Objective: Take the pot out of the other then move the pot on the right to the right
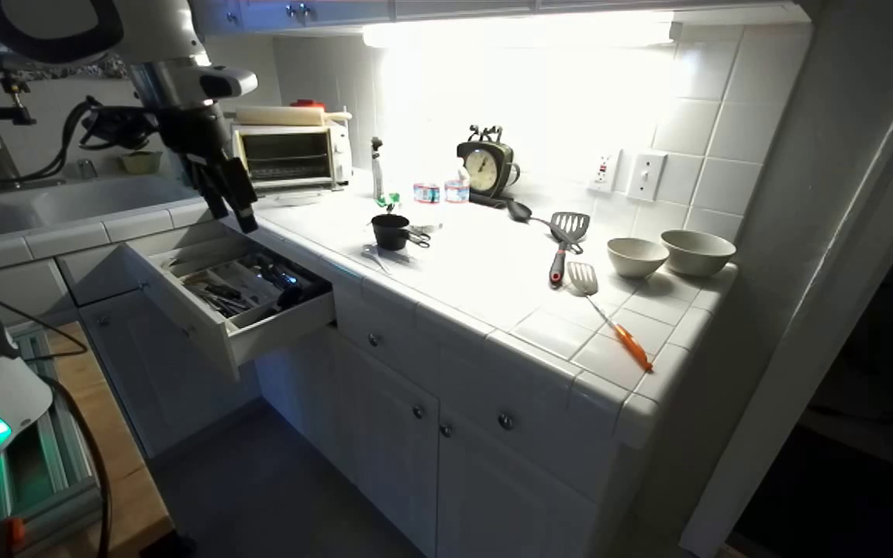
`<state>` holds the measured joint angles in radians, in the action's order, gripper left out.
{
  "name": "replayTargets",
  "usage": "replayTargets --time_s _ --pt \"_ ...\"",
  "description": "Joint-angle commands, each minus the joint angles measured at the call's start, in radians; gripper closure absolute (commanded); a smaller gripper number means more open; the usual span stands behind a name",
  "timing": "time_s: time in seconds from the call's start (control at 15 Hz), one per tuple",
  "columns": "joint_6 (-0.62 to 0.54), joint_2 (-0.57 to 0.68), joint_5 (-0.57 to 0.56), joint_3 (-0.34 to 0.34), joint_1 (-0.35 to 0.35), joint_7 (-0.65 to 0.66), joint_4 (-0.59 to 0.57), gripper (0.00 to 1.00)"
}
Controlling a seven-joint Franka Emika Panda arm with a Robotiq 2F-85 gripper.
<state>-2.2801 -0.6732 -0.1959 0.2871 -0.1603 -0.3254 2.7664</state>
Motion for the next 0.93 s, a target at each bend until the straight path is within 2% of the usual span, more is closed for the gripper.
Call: replayTargets --time_s 0.0,0.13,0.47,0.67,0.87 --pt "-0.102 0.083 0.058 0.001 -0.014 0.08 -0.044 0.0" --pt "-0.174 0.137 0.11 0.013 0.004 0.098 -0.066 0.0" --pt "-0.342 0.281 0.195 0.022 0.082 0.013 -0.13 0.0" --pt "-0.348 0.373 0.263 0.024 0.138 -0.025 -0.207 0.0" --pt "-0.268 0.462 0.337 0.012 0.159 -0.005 -0.303 0.0"
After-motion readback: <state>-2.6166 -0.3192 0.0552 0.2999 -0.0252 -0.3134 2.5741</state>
